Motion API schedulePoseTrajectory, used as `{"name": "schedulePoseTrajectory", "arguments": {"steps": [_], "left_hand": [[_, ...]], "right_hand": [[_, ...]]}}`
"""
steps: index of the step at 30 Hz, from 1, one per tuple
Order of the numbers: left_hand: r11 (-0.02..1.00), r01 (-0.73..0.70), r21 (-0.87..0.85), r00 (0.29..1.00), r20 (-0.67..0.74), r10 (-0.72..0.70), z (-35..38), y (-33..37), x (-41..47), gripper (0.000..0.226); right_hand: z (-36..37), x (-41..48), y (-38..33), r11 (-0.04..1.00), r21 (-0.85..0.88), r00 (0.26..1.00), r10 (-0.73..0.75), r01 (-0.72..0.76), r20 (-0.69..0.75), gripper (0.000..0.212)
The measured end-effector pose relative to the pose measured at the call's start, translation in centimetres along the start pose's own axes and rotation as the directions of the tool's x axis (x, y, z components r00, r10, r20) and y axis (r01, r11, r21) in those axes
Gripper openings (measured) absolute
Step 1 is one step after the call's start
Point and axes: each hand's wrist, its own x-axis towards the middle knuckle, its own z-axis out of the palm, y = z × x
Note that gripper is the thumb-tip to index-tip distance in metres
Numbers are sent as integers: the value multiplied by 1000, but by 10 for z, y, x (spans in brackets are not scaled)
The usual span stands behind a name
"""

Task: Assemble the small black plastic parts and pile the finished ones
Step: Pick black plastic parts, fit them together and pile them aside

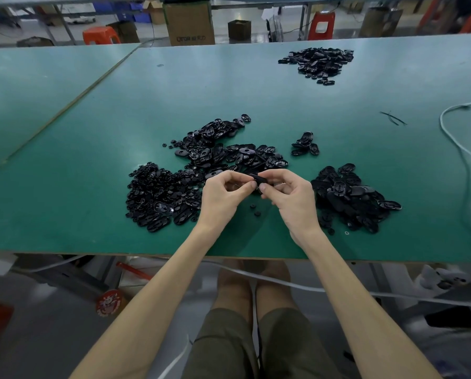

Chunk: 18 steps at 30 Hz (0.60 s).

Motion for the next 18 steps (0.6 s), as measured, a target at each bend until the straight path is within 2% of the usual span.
{"name": "schedulePoseTrajectory", "arguments": {"steps": [18], "left_hand": [[1000,17,25,1000,7,-17,0,1,-1,7]], "right_hand": [[0,-1,-4,1000,18,1000,6,-6,0,27]]}}
